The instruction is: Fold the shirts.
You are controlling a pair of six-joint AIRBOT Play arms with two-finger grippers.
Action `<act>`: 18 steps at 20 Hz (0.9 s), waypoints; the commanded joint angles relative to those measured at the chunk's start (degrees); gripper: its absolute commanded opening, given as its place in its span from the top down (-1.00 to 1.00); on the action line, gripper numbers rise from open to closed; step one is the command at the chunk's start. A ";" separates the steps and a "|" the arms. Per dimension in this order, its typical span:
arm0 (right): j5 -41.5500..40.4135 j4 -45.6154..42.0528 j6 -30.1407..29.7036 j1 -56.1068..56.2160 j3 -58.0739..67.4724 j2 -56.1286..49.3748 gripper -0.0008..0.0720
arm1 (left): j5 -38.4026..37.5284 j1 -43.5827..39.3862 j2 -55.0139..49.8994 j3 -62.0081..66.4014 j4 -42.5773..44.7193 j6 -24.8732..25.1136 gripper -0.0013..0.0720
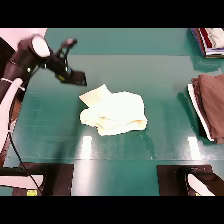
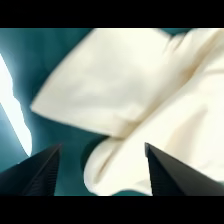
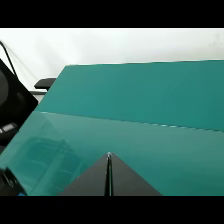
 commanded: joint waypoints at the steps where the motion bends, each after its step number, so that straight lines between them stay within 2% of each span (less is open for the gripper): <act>1: 0.00 0.07 0.02 0.04 0.04 0.04 0.93 | 2.78 2.91 -0.04 -14.47 -7.28 4.02 -0.69; 7: 0.04 0.11 0.02 0.04 0.04 0.04 0.93 | 7.17 1.29 -0.04 -23.32 -11.74 8.92 -0.69; 11: 1.20 0.09 0.02 0.04 0.04 0.04 0.93 | 10.80 -1.07 -0.04 -23.41 -10.69 7.19 -0.67; 12: 2.80 -0.24 0.02 -0.02 0.04 0.04 0.93 | 10.93 -0.70 -0.04 -23.28 -9.84 5.70 -0.18; 13: 4.85 -1.46 0.04 -0.02 0.04 -0.09 0.93 | 10.60 -0.09 -0.02 -22.86 -9.33 5.55 0.54; 14: 7.21 -2.34 0.09 -0.04 -0.31 -0.31 0.93 | 10.01 0.61 -0.02 -21.90 -9.20 5.60 0.89; 18: 15.50 -3.61 2.47 -2.14 -10.38 -0.33 0.92 | 9.75 3.23 4.42 -15.02 -8.13 5.62 0.90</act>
